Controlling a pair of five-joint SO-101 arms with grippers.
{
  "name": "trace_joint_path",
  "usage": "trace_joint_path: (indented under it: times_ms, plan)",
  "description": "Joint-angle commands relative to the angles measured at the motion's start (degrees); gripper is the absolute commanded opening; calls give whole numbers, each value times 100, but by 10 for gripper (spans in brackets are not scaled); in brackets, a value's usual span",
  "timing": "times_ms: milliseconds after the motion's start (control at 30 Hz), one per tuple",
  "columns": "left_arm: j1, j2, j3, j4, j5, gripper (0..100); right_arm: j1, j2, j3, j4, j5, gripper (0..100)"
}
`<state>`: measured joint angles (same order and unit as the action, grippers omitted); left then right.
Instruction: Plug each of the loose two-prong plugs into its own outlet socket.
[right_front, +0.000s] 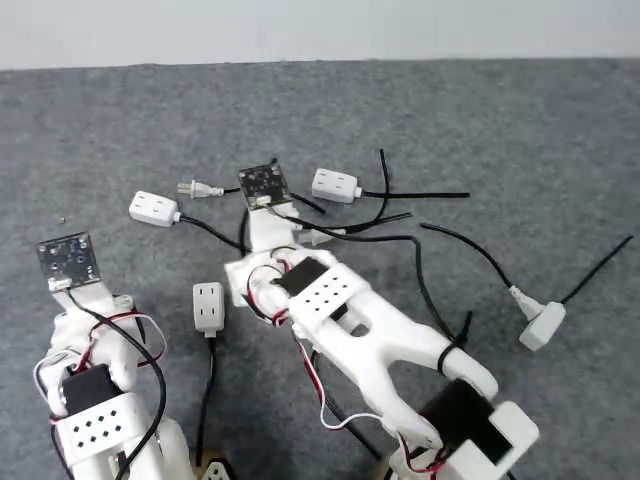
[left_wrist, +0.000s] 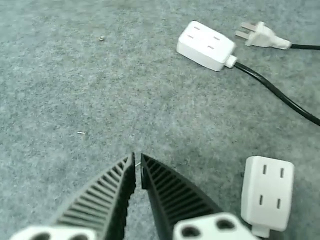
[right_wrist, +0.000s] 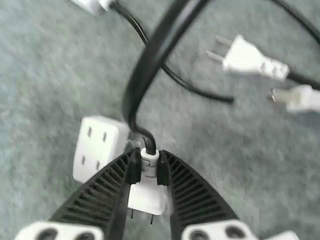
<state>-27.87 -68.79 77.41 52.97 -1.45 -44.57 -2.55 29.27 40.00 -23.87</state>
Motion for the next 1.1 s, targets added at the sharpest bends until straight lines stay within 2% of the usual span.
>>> trace_joint_path:
  times_ms: [0,133,300,467,600,867,933,1000,1067]
  plan:
    - [79,44,-224,-18,-62,13,75,-356,62,119,273,8]
    - [79,44,-215,-18,-62,13,409,-259,123,136,290,9]
    - [70,44,-224,-18,-62,13,919,646,70,127,352,13]
    - [70,35,-224,-9,-62,13,954,963,-484,848,633,108]
    - [70,35,-224,-9,-62,13,954,892,-580,1015,668,148]
    - [70,35,-224,-9,-281,13,954,611,-738,1182,668,143]
    - [70,35,-224,-9,-281,13,954,593,-730,1209,668,99]
    - [62,35,-224,-9,-281,13,954,558,-730,1411,668,9]
    - [62,35,-224,-9,-281,13,963,549,-747,1675,668,25]
